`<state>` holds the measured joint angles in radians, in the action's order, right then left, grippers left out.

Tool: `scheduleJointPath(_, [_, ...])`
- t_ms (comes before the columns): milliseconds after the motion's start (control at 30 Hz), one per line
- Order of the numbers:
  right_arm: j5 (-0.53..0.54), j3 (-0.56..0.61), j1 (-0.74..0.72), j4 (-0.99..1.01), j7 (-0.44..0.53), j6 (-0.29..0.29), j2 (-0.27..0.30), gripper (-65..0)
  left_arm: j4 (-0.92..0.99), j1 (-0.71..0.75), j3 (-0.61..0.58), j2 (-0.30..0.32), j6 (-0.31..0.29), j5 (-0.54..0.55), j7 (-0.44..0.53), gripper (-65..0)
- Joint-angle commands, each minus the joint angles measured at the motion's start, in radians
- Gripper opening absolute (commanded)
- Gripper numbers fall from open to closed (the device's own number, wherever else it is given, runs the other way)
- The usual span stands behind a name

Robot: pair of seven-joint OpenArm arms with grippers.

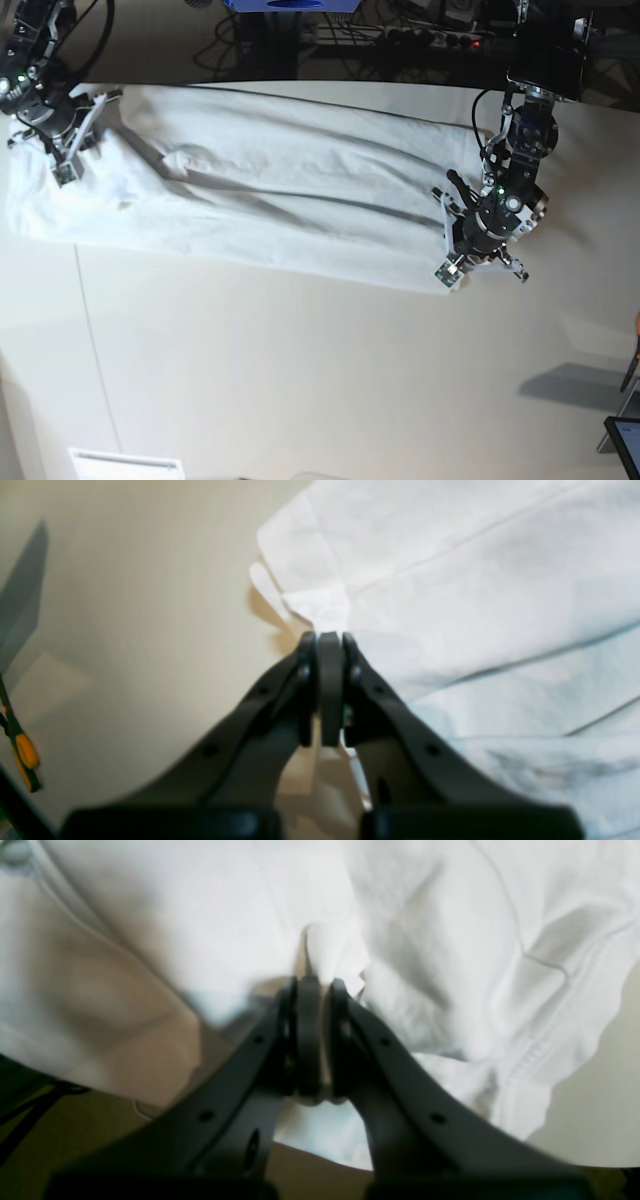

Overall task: Fold the T-shirt properly
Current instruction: 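Lay the folded sides down and open both grippers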

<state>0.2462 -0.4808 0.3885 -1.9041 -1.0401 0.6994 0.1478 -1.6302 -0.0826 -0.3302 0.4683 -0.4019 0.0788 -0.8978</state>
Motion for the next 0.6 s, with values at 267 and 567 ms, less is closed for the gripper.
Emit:
scheduleJointPath(267, [0.003,-0.101,-0.018,-0.018,-0.03,-0.001,0.011,-64.0,-0.087,0.014,0.01,-0.009,0.001,-0.009,-0.002,-65.0])
scheduleJointPath(567, [0.106,-0.101,-0.012,-0.019,-0.05,-0.001,0.009,-48.9,-0.089,0.031,0.012,-0.01,-0.001,-0.007,-0.004,-45.3])
